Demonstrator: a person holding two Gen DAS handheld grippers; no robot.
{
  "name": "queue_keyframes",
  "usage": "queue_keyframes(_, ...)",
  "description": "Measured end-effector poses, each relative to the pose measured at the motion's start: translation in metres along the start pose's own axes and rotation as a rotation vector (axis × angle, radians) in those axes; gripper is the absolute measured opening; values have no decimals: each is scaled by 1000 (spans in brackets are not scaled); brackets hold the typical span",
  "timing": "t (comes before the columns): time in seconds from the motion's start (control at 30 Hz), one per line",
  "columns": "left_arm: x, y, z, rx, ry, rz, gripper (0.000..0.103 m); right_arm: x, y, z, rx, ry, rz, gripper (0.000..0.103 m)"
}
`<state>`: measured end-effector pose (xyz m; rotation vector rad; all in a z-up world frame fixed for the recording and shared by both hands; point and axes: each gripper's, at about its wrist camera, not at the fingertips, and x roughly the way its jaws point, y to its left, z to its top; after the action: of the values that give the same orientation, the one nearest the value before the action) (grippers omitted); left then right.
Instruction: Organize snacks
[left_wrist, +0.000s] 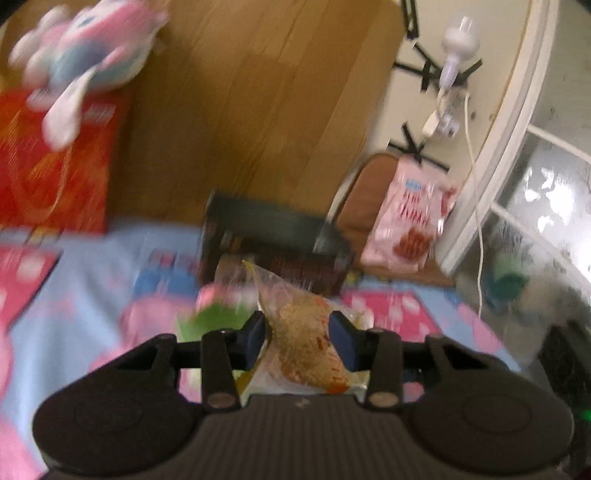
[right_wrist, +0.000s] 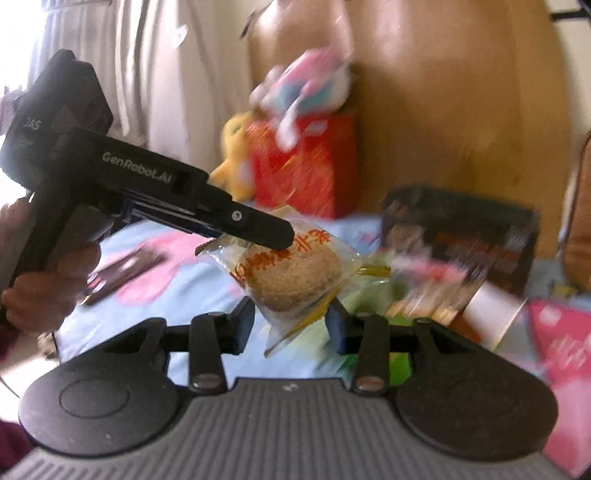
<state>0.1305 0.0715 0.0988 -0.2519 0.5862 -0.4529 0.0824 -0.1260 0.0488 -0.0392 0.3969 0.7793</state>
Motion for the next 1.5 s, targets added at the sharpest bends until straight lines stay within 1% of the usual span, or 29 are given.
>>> queue_keyframes(0.03,12,-1,13,2,-16,-5,38,3,-6,8,-29,-30,-46,44)
queue_keyframes(0.1,37,-1,36,-7,-35,-12,38,13,-22,23,-51,-65,-103,44)
queue_keyframes(0.17,67,1,58,-9,-51,-19,38,26,-47,40,-38,-79,-148,44)
queue_keyframes(0.23,96,4,75,-38,-52,-17,38,43,-73,53,-24,-76,-193,44)
queue_keyframes(0.3,126,8,85,-75,-36,-22,38,58,-95,60,-8,-63,-229,43)
queue_keyframes(0.37,155,10,89,-82,-20,-4,39,76,-115,63,4,-37,-277,43)
queue_keyframes(0.43,175,12,89,-84,19,32,39,86,-132,60,29,-14,-337,45)
queue_keyframes(0.47,178,14,88,-89,38,34,39,88,-137,59,48,-11,-373,45)
queue_keyframes(0.5,174,15,86,-89,35,15,42,85,-142,57,70,-16,-384,45)
queue_keyframes(0.53,165,16,84,-79,17,-5,46,78,-145,55,100,-32,-372,45)
queue_keyframes(0.57,152,19,80,-65,-9,-4,48,67,-144,52,130,-51,-361,45)
queue_keyframes(0.6,139,23,77,-59,-31,2,53,58,-146,50,165,-65,-349,45)
queue_keyframes(0.63,127,28,73,-60,-48,7,54,49,-144,46,211,-76,-324,45)
queue_keyframes(0.7,104,42,65,-79,-66,21,54,37,-142,39,286,-72,-234,46)
queue_keyframes(0.73,98,49,60,-91,-60,34,54,35,-139,33,305,-52,-187,45)
queue_keyframes(0.77,93,58,54,-108,-49,56,54,35,-134,27,312,-29,-171,45)
queue_keyframes(0.83,90,73,42,-150,-16,100,54,42,-131,15,327,17,-178,45)
queue_keyframes(0.9,90,89,26,-223,36,133,54,47,-135,7,386,54,-208,44)
queue_keyframes(0.97,85,96,11,-272,57,133,54,51,-144,-4,502,83,-203,44)
queue_keyframes(1.03,81,95,-1,-280,69,120,54,49,-146,-13,550,94,-204,44)
queue_keyframes(1.1,79,85,-12,-236,88,140,54,45,-139,-16,548,91,-198,44)
queue_keyframes(1.17,76,75,-23,-197,112,142,54,41,-126,-17,544,103,-162,44)
queue_keyframes(1.23,67,68,-34,-196,109,125,54,38,-109,-19,497,113,-156,44)
queue_keyframes(1.33,44,63,-42,-221,80,88,54,24,-77,-24,410,107,-151,45)
queue_keyframes(1.4,31,57,-48,-203,68,93,55,15,-61,-24,347,99,-162,45)
queue_keyframes(1.5,13,52,-52,-183,39,100,56,-3,-41,-24,276,33,-218,45)
